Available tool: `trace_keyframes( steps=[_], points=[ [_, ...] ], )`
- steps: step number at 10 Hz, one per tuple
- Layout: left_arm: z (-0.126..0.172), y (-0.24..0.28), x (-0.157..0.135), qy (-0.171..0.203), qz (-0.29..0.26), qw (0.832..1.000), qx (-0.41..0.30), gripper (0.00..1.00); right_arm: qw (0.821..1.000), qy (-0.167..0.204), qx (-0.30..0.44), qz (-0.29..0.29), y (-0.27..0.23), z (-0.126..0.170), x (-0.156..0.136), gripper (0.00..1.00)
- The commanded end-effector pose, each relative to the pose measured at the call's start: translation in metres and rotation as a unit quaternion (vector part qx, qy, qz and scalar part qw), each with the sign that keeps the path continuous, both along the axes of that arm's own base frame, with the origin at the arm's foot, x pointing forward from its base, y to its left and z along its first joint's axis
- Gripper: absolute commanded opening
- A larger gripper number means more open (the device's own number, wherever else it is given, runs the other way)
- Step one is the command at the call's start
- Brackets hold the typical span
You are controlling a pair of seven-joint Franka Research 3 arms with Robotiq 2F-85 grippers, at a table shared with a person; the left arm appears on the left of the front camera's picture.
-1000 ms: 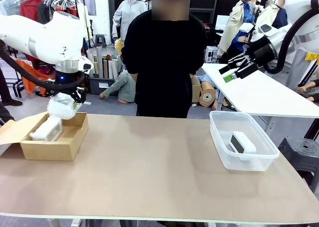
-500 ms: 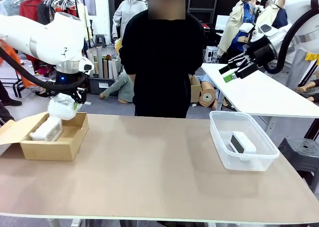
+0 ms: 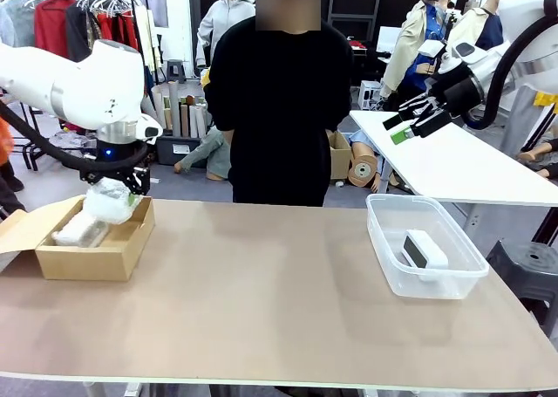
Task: Separate and place wrapped and unwrapped clocks.
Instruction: If the picked Digital clock is wrapped, place it in the Package Box ; if not, place it in the Organizing box.
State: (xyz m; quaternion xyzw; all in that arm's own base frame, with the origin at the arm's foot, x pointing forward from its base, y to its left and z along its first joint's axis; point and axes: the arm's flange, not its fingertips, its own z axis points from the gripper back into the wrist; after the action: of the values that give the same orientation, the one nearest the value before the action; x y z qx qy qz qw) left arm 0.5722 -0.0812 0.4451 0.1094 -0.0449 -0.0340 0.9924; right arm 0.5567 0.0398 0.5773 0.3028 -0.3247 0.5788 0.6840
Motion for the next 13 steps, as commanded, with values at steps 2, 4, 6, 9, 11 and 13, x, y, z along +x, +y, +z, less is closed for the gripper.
trace_keyframes(
  steps=[2,4,6,9,11,13],
  points=[
    [-0.019,0.019,-0.007,-0.014,0.002,1.000,-0.006,0.00,1.000,-0.002,0.001,0.000,0.000,0.002,0.000,1.00],
    [-0.033,0.021,-0.004,-0.013,-0.003,1.000,-0.011,0.00,1.000,-0.002,0.001,0.000,0.000,0.002,0.000,1.00],
    [-0.044,0.026,0.001,-0.014,-0.011,1.000,-0.014,0.00,1.000,-0.002,0.001,0.000,0.000,0.002,0.000,1.00],
    [-0.054,0.026,0.007,-0.016,-0.014,1.000,-0.015,0.00,1.000,-0.002,0.001,0.000,0.000,0.002,0.000,1.00],
    [-0.060,0.027,0.009,-0.012,-0.012,1.000,-0.021,0.00,1.000,-0.002,0.001,0.000,0.000,0.002,0.000,1.00],
    [-0.071,0.026,0.010,-0.004,-0.009,1.000,-0.028,0.00,1.000,-0.002,0.001,0.000,0.000,0.002,0.000,1.00]
  ],
)
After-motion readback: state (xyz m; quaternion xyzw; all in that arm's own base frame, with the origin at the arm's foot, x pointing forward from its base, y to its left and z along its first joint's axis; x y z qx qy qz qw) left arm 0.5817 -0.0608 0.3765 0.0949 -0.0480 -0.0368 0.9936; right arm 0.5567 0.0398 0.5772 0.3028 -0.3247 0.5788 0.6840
